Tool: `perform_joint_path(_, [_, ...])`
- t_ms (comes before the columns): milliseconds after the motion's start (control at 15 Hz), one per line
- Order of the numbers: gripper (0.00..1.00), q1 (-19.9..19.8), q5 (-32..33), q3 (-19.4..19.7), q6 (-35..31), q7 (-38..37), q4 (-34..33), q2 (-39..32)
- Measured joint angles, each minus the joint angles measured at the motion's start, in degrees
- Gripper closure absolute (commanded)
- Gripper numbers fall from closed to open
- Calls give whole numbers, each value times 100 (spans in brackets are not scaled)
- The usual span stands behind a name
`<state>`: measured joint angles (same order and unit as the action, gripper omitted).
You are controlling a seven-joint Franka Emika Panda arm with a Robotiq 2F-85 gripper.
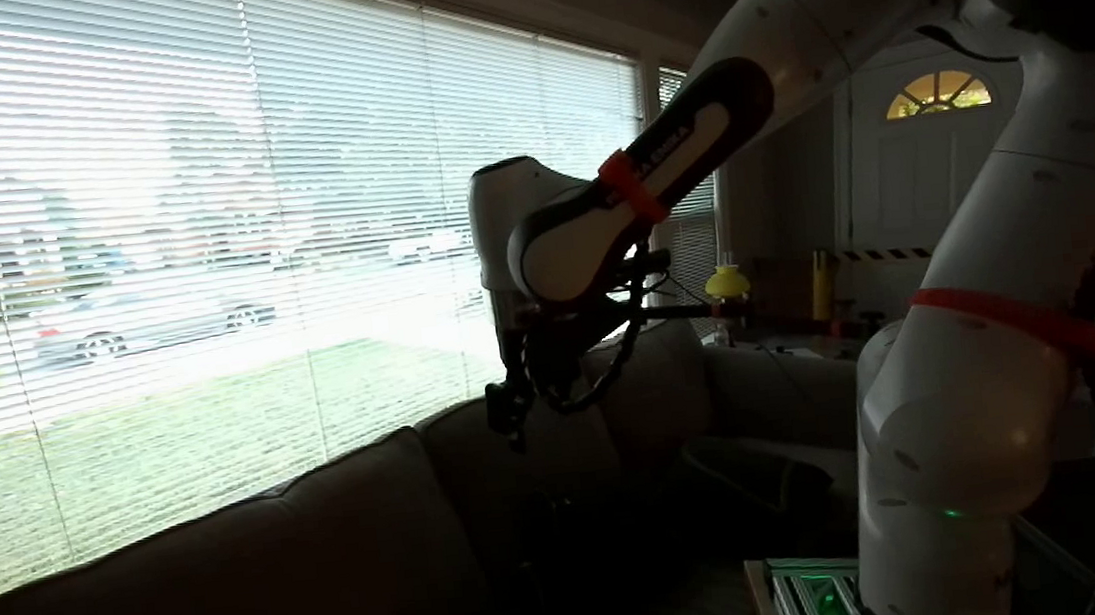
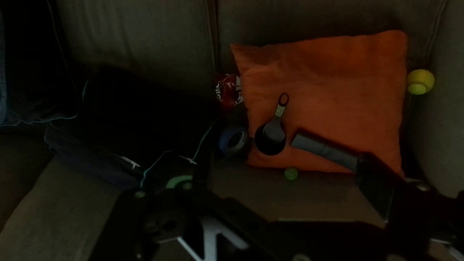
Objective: Put the snack packet on the armrest of the chair
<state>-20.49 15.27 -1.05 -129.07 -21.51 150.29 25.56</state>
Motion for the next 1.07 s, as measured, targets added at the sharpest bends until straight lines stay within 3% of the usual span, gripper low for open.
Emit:
perform_joint_path(600, [0, 34, 0, 61, -69, -66, -21, -25])
perform_joint_path(867, [0, 52, -130, 468, -1369, 46, 43, -529])
perform_joint_path(1067, [0, 376, -975, 1100, -2470, 1051, -75, -1349])
